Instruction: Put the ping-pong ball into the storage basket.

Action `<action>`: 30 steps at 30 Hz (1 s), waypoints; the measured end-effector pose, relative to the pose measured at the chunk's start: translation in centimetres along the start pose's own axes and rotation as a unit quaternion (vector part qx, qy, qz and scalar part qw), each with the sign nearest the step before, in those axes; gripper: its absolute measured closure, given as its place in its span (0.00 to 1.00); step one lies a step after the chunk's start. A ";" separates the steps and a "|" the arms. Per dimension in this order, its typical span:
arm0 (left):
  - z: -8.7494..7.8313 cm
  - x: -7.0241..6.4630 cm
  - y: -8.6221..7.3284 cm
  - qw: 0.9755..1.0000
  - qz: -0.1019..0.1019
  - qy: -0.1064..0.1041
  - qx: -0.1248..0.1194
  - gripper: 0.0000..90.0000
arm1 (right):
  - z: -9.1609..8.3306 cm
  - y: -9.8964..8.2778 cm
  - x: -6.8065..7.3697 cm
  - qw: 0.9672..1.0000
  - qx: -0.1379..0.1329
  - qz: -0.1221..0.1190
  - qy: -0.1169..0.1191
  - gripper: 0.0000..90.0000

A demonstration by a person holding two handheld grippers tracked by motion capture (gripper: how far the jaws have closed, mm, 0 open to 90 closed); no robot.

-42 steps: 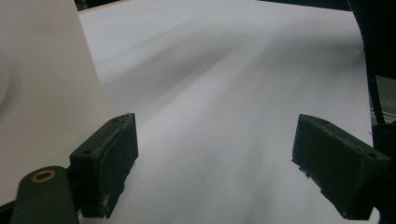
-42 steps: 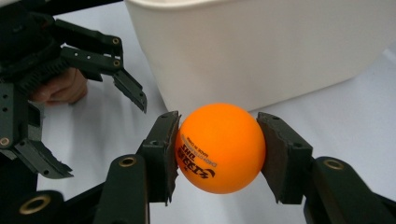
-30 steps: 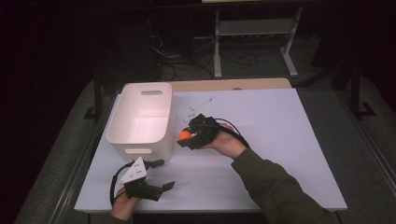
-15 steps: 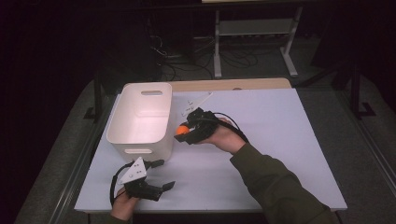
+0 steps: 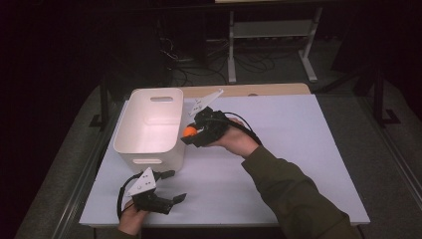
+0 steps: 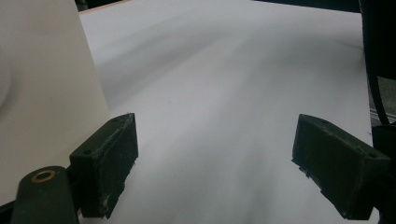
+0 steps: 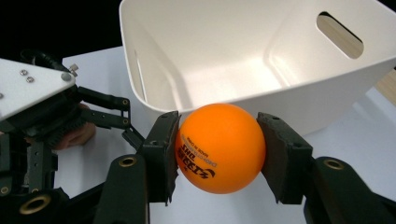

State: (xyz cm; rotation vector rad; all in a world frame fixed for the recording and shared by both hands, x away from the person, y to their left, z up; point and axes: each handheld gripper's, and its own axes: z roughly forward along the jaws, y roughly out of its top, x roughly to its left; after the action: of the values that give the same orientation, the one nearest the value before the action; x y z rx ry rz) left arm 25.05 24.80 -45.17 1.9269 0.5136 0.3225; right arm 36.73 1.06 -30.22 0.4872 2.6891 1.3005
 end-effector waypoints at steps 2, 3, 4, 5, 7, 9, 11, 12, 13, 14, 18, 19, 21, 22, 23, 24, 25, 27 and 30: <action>0.0 0.0 0.0 1.000 -0.001 0.000 -0.001 0.16 | 0.1 0.3 0.1 1.000 -0.002 -0.002 0.001 0.55; 0.0 0.0 0.0 1.000 -0.001 0.000 0.000 0.16 | 0.1 0.4 0.1 1.000 -0.002 -0.003 0.001 0.55; 0.0 0.0 0.0 1.000 -0.001 0.000 0.000 0.16 | 0.2 0.6 0.1 1.000 -0.002 -0.003 0.002 0.55; 0.0 0.0 0.0 1.000 -0.001 0.000 -0.001 0.16 | 0.2 0.7 0.2 1.000 -0.003 -0.006 0.001 0.55; 0.0 0.0 0.0 1.000 -0.001 0.000 0.000 0.16 | 0.3 1.0 0.2 1.000 -0.004 -0.008 0.002 0.55; 0.0 0.0 0.0 1.000 -0.002 -0.001 0.000 0.16 | 0.3 1.3 0.3 1.000 -0.007 -0.008 0.002 0.55; 0.0 0.0 0.0 1.000 -0.003 0.000 0.000 0.16 | 0.4 1.4 0.3 1.000 -0.011 -0.007 0.003 0.55; 0.0 0.0 0.0 1.000 -0.002 0.000 0.000 0.16 | 0.4 1.6 0.3 1.000 -0.012 -0.009 0.004 0.55; 0.0 0.0 0.0 1.000 -0.001 0.001 0.000 0.16 | 0.5 1.7 0.3 1.000 -0.013 -0.010 0.003 0.55; 0.0 0.0 0.0 1.000 0.000 0.000 0.000 0.16 | 0.6 1.8 0.3 1.000 -0.014 -0.011 0.004 0.55; 0.0 0.0 0.0 1.000 0.000 0.000 -0.001 0.16 | 0.9 2.3 0.3 1.000 -0.019 -0.009 0.003 0.55; 0.0 0.0 0.0 1.000 -0.001 0.000 -0.002 0.16 | 0.9 2.4 0.4 1.000 -0.018 -0.008 0.003 0.55; 0.0 0.0 0.0 1.000 0.000 0.000 -0.001 0.16 | 1.1 2.6 0.4 1.000 -0.020 -0.009 0.003 0.55; 0.0 0.0 0.0 1.000 -0.001 0.000 -0.001 0.16 | 1.1 2.8 0.3 1.000 -0.021 -0.011 0.003 0.55; 0.0 0.0 0.0 1.000 0.000 0.000 -0.001 0.16 | 1.2 2.9 0.3 1.000 -0.023 -0.012 0.004 0.55; 0.0 0.0 0.0 1.000 -0.002 -0.001 -0.001 0.16 | 1.3 3.1 0.4 1.000 -0.023 -0.012 0.003 0.55; 0.0 0.0 0.0 1.000 -0.002 -0.001 -0.001 0.16 | 1.4 3.2 0.4 1.000 -0.025 -0.014 0.005 0.55; 0.0 0.0 0.0 1.000 -0.002 -0.001 -0.001 0.16 | 1.6 3.4 0.4 1.000 -0.025 -0.013 0.005 0.55; 0.0 0.0 0.0 1.000 -0.001 -0.001 -0.001 0.16 | 2.0 3.6 0.4 1.000 -0.024 -0.016 0.007 0.55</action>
State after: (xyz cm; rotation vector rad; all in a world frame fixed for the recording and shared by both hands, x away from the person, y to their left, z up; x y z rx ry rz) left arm 25.03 24.79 -45.18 1.9248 0.5140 0.3197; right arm 37.69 4.77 -28.68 0.4299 2.6576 1.3617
